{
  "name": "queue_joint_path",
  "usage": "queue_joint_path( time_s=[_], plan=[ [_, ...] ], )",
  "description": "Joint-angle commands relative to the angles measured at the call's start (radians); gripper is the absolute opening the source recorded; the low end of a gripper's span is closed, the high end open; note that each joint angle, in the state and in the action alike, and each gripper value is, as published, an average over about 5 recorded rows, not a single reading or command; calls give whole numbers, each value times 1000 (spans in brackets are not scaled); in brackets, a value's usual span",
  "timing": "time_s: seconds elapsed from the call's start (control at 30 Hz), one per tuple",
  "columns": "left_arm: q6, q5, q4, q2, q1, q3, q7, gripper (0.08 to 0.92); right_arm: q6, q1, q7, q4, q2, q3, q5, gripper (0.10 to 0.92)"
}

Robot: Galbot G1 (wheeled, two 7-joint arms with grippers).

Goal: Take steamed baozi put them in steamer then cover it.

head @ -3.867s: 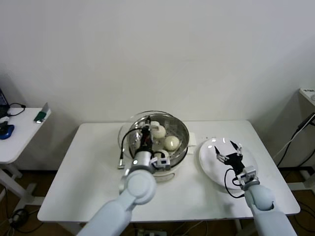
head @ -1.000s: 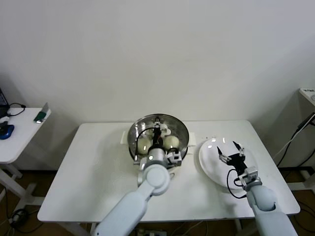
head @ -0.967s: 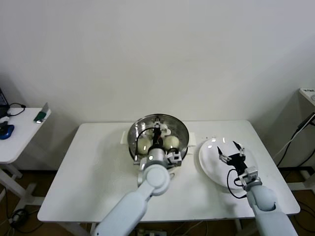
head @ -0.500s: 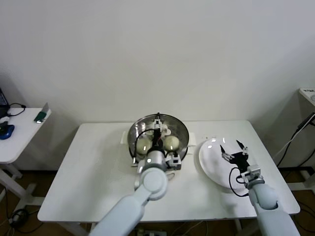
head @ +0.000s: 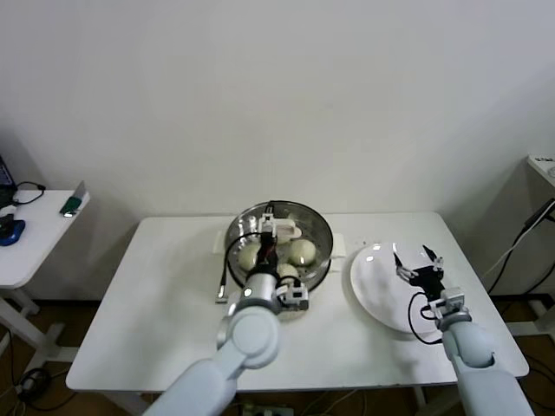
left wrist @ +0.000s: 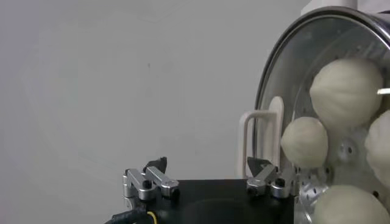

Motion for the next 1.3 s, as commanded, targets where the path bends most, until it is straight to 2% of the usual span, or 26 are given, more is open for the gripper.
queue_joint_path(
  time_s=[0.03, 0.13, 0.23, 0.37, 0.53, 0.73, 0.87, 1.0, 1.3],
  plan=[
    [49, -73, -139, 117, 88, -26, -7, 823, -7, 4, 3, 2, -7, 7, 1, 823],
    [46, -112, -173, 127, 133, -64, -49, 823, -5, 1, 1, 7, -12, 8, 2, 823],
    [-12, -187, -208, 129, 190, -159, -151, 823, -1, -6, -1, 16, -17, 13, 5, 823],
    [-197, -433, -248, 151, 279, -337, -270, 823, 9, -18, -10, 26, -22, 22, 10, 823],
    [-414, -772, -262, 155, 426, -581, -362, 823, 20, -34, -14, 38, -19, 30, 7, 823],
    [-573, -1060, -236, 79, 609, -792, -387, 823, 24, -52, -21, 58, -8, 34, 11, 823],
    [-671, -1236, -175, -1, 666, -856, -408, 823, 34, -61, -31, 68, 6, 38, 10, 823],
    [-738, -1365, -109, -77, 684, -896, -394, 823, 49, -71, -37, 74, 21, 43, 6, 823],
    [-788, -1396, -45, -96, 679, -902, -386, 823, 67, -103, -37, 114, 34, 49, 10, 823]
  ],
)
